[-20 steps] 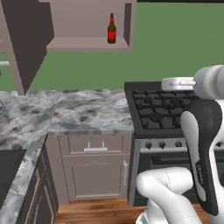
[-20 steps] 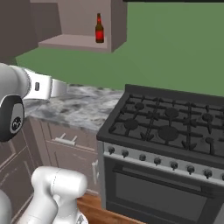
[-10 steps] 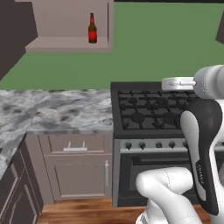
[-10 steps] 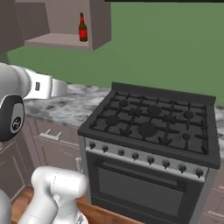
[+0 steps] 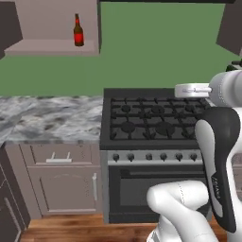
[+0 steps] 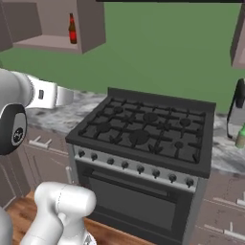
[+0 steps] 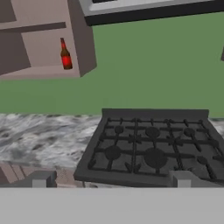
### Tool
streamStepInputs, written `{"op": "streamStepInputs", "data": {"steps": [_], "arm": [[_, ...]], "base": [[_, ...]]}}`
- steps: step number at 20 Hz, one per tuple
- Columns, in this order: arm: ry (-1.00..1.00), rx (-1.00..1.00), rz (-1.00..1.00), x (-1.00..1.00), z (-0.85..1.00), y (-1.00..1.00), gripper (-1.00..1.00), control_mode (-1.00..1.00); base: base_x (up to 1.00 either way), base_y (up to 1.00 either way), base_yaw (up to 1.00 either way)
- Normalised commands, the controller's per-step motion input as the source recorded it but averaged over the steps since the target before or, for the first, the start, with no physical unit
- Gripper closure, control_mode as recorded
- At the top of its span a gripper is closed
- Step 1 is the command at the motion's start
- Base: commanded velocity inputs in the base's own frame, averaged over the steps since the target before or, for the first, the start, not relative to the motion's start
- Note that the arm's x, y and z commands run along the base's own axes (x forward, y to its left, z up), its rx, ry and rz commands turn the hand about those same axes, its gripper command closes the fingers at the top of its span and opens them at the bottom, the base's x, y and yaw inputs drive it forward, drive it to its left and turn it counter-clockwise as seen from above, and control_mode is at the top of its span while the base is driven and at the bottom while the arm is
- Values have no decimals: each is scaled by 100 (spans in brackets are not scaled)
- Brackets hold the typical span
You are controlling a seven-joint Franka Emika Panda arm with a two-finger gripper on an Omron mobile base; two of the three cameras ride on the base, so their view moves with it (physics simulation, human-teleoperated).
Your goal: Sort all alcoholic drinks to one cabinet, and non-alcoholic drinks to the other.
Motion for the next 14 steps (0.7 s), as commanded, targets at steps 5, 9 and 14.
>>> {"op": "streamStepInputs", "data": {"steps": [5, 9, 14], "arm": [[0, 0, 0, 0, 0, 0, -100, 100], [0, 0, 0, 0, 0, 0, -100, 100], [0, 0, 0, 0, 0, 0, -100, 100]], "base": [[-14, -54, 6], [-12, -53, 5], [-11, -51, 5]]}}
